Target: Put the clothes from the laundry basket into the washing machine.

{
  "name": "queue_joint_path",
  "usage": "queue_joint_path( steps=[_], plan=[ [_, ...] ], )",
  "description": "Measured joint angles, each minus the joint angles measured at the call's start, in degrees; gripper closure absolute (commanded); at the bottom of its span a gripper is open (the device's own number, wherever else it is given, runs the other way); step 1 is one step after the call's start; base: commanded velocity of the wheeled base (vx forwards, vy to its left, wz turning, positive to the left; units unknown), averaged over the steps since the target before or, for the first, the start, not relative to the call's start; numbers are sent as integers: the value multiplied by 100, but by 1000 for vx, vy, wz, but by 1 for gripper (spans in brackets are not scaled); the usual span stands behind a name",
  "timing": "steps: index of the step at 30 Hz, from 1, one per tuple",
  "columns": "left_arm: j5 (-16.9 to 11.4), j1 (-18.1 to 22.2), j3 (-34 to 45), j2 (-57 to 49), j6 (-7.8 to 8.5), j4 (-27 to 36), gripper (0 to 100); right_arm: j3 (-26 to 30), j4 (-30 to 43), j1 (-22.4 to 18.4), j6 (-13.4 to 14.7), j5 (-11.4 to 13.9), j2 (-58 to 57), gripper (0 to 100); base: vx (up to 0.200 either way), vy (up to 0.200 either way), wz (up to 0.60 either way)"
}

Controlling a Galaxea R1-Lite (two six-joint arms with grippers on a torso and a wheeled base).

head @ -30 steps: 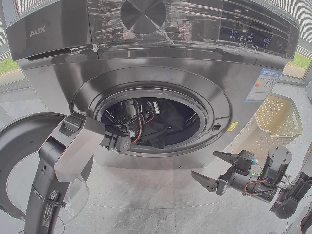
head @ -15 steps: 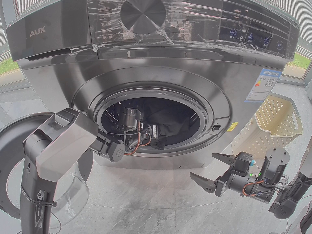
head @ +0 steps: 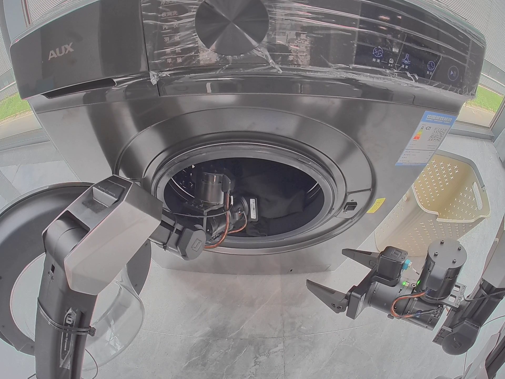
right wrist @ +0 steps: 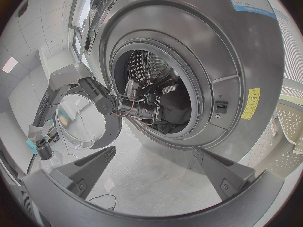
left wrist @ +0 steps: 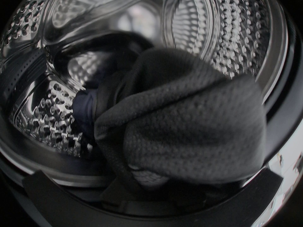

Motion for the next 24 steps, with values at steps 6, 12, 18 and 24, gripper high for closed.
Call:
queue_joint_path(
  steps=[6, 12, 18, 24],
  plan=[
    [335, 69, -741, 226, -301, -424, 100, -11, 0, 0, 0, 0, -2, 0, 0, 0, 0],
    [532, 172, -1279, 422, -340, -677, 100, -22, 0, 0, 0, -2, -2, 0, 0, 0, 0],
    [685, 207, -1882, 684, -349, -972, 100, -22, -2, 0, -2, 0, -2, 0, 0, 0, 0],
    [705, 146, -1718, 769, -373, -1012, 0, -18, -2, 0, -2, 0, -2, 0, 0, 0, 0]
  ],
)
